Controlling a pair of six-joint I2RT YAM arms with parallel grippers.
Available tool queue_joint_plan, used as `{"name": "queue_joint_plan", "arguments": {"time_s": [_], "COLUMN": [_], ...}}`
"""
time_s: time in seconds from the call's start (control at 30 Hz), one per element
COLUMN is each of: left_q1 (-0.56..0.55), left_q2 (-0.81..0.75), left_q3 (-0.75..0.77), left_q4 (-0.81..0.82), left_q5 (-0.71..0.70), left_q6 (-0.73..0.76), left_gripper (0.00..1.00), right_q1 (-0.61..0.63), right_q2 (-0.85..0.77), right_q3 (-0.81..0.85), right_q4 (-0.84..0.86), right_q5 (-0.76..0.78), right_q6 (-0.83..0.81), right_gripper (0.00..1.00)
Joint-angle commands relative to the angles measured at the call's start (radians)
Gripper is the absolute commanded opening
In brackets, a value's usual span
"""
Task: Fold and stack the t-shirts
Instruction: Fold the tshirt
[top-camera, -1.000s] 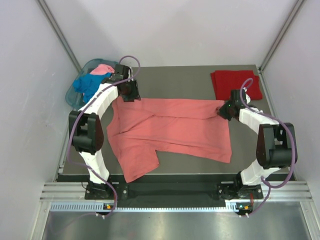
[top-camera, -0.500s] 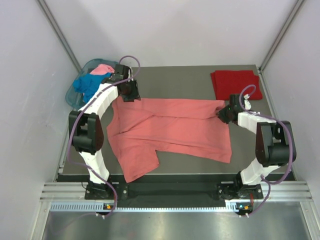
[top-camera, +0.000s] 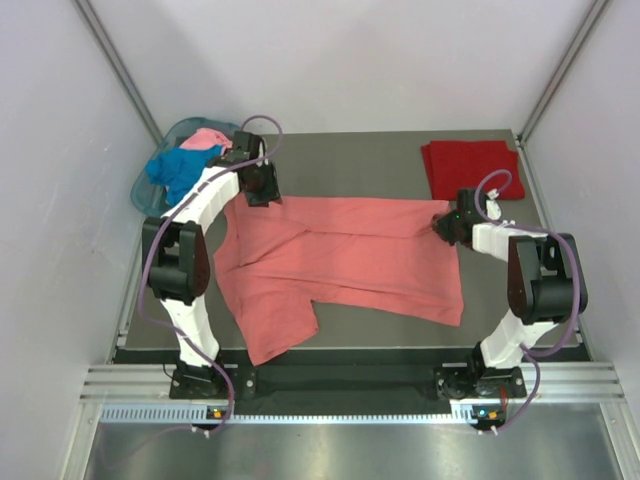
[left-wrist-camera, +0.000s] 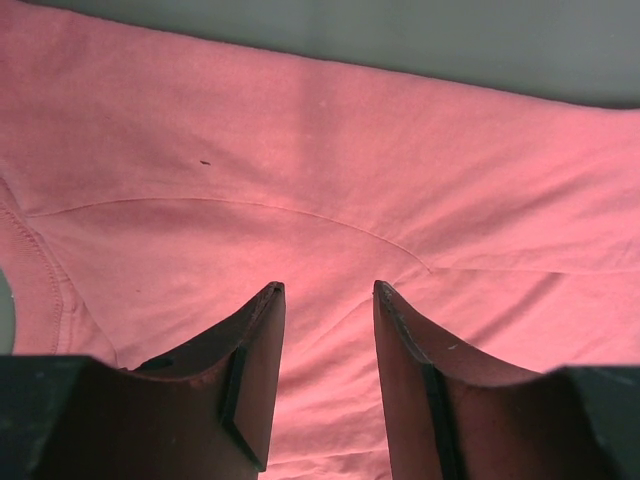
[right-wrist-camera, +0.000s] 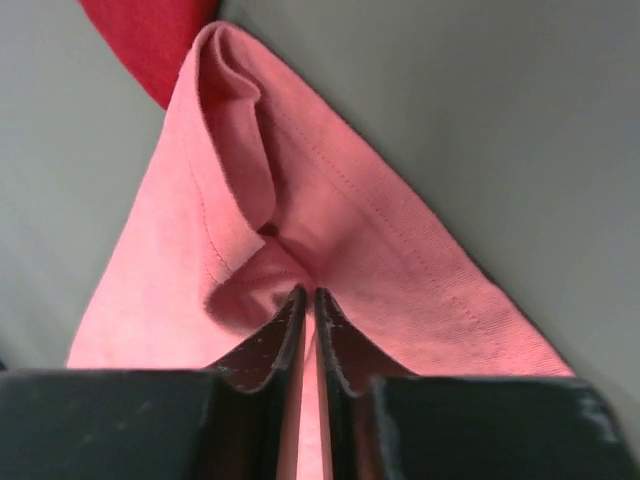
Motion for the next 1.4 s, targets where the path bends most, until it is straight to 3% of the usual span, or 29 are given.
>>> {"name": "queue_joint_plan", "arguments": {"time_s": [0.0, 0.23, 0.37, 0.43, 0.7, 0.83, 0.93, 0.97, 1.17, 1.37], "left_q1": [0.001, 0.001, 0.001, 0.001, 0.003, 0.006, 0.012, 0.013, 0.015, 0.013], "left_q2": [0.04, 0.185, 0.261, 0.276, 0.324, 0.316, 0.31, 0.308, 0.235, 0.167], "left_q3": [0.032, 0.055, 0.087, 0.081, 0.1, 0.09, 0.092, 0.093, 0.123, 0.155], "left_q4": [0.037, 0.033, -0.001, 0.002, -0.064, -0.07, -0.075, -0.076, -0.086, -0.021], "left_q5": [-0.051, -0.24, -0.3, -0.33, -0.439, -0.479, -0.487, -0.493, -0.432, -0.292], "left_q6": [-0.006, -0.032, -0.029, -0.028, -0.009, -0.008, -0.017, -0.019, -0.034, -0.019], "left_gripper": [0.46, 0.46, 0.46, 0.46, 0.46, 0.47, 0.47, 0.47, 0.47, 0.47], "right_q1": [-0.004, 0.012, 0.01, 0.01, 0.004, -0.025, -0.048, -0.088, -0.145, -0.153], "right_q2": [-0.03, -0.104, -0.071, -0.048, -0.064, -0.058, -0.013, 0.014, 0.061, 0.08], "right_q3": [0.054, 0.236, 0.278, 0.275, 0.29, 0.305, 0.296, 0.293, 0.296, 0.247], "right_q4": [-0.01, -0.355, -0.496, -0.509, -0.476, -0.374, -0.241, -0.217, -0.193, -0.11], "right_q5": [0.095, 0.209, 0.241, 0.237, 0.151, 0.094, -0.057, -0.175, -0.277, -0.329], "right_q6": [-0.072, -0.394, -0.48, -0.486, -0.497, -0.531, -0.596, -0.621, -0.65, -0.678], "right_gripper": [0.02, 0.0, 0.0, 0.13, 0.39, 0.38, 0.37, 0.36, 0.28, 0.41]}}
